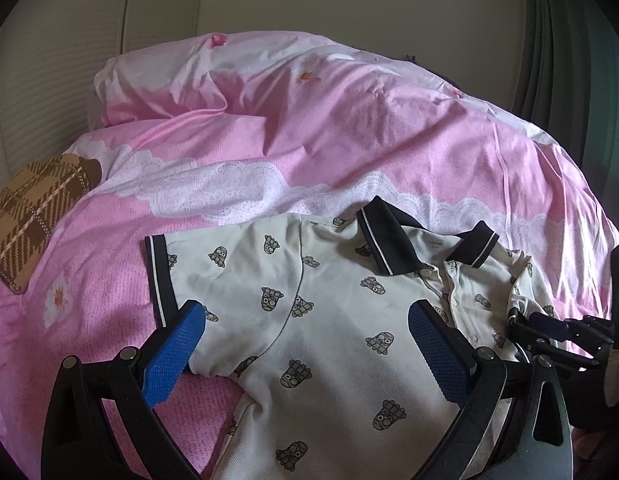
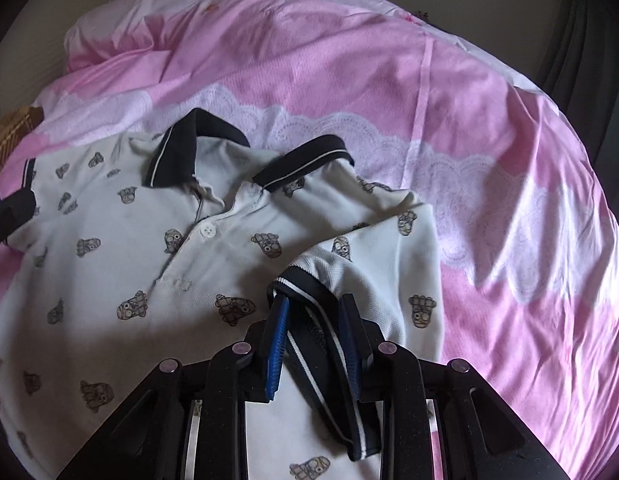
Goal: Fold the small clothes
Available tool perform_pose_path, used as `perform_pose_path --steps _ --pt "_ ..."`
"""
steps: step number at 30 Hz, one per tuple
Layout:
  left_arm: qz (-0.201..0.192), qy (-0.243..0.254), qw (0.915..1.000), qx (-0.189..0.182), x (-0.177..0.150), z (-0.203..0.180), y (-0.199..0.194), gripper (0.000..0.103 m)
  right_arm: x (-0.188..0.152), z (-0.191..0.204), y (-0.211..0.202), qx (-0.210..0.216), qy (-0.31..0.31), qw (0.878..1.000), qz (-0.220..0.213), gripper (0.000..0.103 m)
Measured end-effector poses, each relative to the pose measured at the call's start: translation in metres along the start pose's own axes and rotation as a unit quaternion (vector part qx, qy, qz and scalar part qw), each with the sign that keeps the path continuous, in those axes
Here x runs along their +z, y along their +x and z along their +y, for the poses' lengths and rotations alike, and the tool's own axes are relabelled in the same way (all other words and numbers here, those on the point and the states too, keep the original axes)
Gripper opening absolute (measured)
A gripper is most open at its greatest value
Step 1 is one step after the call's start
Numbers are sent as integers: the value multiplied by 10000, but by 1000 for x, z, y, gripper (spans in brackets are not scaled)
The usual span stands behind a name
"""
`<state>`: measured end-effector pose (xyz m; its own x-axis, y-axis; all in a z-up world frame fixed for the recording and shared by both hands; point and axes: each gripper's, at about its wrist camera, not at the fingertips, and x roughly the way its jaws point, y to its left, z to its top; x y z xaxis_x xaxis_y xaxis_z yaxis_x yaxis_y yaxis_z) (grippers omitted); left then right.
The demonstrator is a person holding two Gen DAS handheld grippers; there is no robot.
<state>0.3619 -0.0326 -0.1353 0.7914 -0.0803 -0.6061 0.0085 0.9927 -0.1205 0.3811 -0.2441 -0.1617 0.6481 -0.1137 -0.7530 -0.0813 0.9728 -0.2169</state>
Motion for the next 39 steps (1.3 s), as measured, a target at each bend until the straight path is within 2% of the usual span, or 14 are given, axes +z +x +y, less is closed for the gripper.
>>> perform_pose_path --steps 7,8,9,15,20,22,25,27,28,35,38,39 --pt "7 -23 10000 5 0 1 1 103 6 9 10 -233 -191 9995 -54 24" --pt "8 -27 10000 6 0 2 1 103 7 11 11 -278 -228 9993 -60 17" --pt "6 -27 10000 8 0 2 1 103 8 12 12 -295 -232 9993 -61 6" --pt "-24 -67 10000 2 1 5 0 103 14 24 -5 -67 -146 9992 -355 2" --pt "-30 -100 9999 10 2 8 -2 103 25 39 0 152 -139 9992 -334 2" --pt "-28 -98 9999 6 3 9 -1 103 25 36 0 169 -32 9995 -266 2" --pt "-18 -121 9999 -31 3 8 -2 103 20 24 -17 183 157 9990 -381 5" --pt "-12 -103 9999 -105 2 7 -2 103 7 12 -32 148 348 9981 -487 22" --pt "-12 -75 9999 -143 2 5 -2 103 0 7 -38 126 440 9976 -512 25" --pt "-37 325 9983 -481 -4 -25 -7 102 -51 -32 -60 -29 1253 9902 -610 26" --pt "34 569 9967 -577 -6 -41 -6 95 -65 -44 -65 -11 1452 9874 -633 26" --pt "87 663 9958 -622 -6 -49 -4 89 -68 -46 -67 -33 1485 9867 -657 26"
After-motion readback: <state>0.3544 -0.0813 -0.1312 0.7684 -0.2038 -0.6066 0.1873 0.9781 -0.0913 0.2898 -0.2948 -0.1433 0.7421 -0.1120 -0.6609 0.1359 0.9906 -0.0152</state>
